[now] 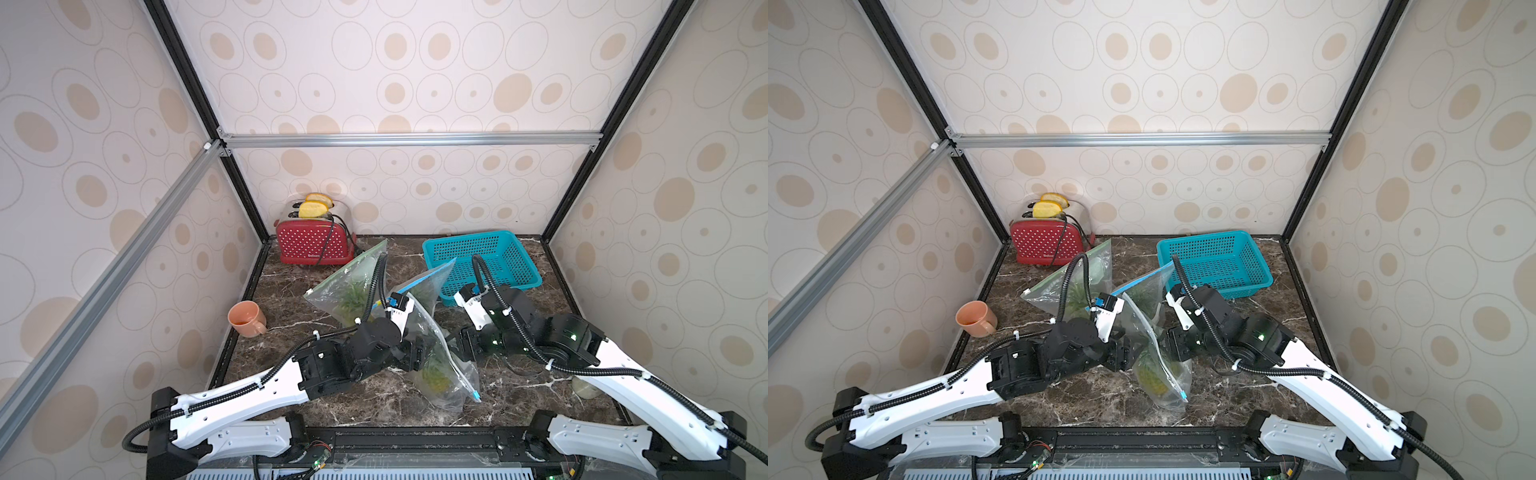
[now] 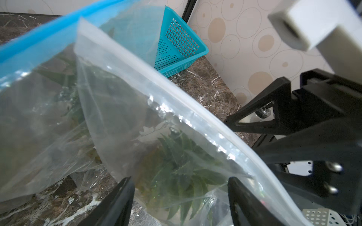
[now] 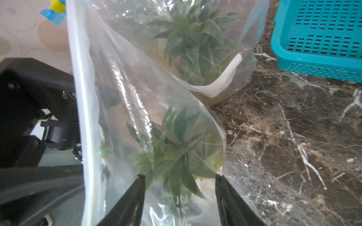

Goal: Open the zip-top bag and take out the pineapple
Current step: Open the zipper of the food storage bag at the center of the board.

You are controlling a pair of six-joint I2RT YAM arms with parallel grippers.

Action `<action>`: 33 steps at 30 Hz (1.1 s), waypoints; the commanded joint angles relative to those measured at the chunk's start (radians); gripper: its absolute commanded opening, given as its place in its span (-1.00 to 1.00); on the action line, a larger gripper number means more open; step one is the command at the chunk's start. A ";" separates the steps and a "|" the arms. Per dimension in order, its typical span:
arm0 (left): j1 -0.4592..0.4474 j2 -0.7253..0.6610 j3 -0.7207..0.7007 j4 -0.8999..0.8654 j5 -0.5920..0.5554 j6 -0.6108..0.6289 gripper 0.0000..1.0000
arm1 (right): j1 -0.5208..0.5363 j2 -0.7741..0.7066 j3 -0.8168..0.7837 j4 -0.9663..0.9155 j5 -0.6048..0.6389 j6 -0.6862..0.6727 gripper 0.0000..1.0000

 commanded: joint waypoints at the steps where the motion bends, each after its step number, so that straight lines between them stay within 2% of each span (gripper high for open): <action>1: -0.019 -0.001 -0.022 0.033 -0.043 -0.003 0.47 | -0.012 0.007 0.014 0.069 -0.107 -0.032 0.24; 4: -0.019 -0.006 -0.052 0.074 -0.045 -0.006 0.31 | -0.012 0.015 0.002 0.088 -0.124 -0.032 0.24; 10: -0.019 -0.002 -0.075 0.136 -0.031 0.004 -0.22 | -0.024 0.020 -0.028 0.145 -0.170 -0.020 0.25; 13: -0.019 -0.005 -0.082 0.168 -0.029 0.011 -0.39 | -0.026 0.027 -0.036 0.150 -0.174 -0.014 0.23; 15: -0.019 -0.009 -0.085 0.183 -0.027 0.018 -0.49 | -0.025 0.028 -0.045 0.156 -0.174 -0.011 0.15; 18: -0.019 -0.019 -0.089 0.186 -0.025 0.021 -0.71 | -0.026 0.028 -0.051 0.160 -0.168 -0.008 -0.16; 22: -0.019 -0.045 -0.106 0.201 -0.018 0.018 -0.85 | -0.029 0.023 -0.052 0.159 -0.162 -0.008 -0.58; 24: -0.019 -0.058 -0.114 0.205 -0.019 0.019 -0.88 | -0.029 0.016 -0.051 0.158 -0.155 -0.008 -0.72; 33: -0.019 -0.084 -0.126 0.181 -0.028 0.019 -0.95 | -0.033 -0.028 -0.004 0.114 -0.098 -0.031 -0.88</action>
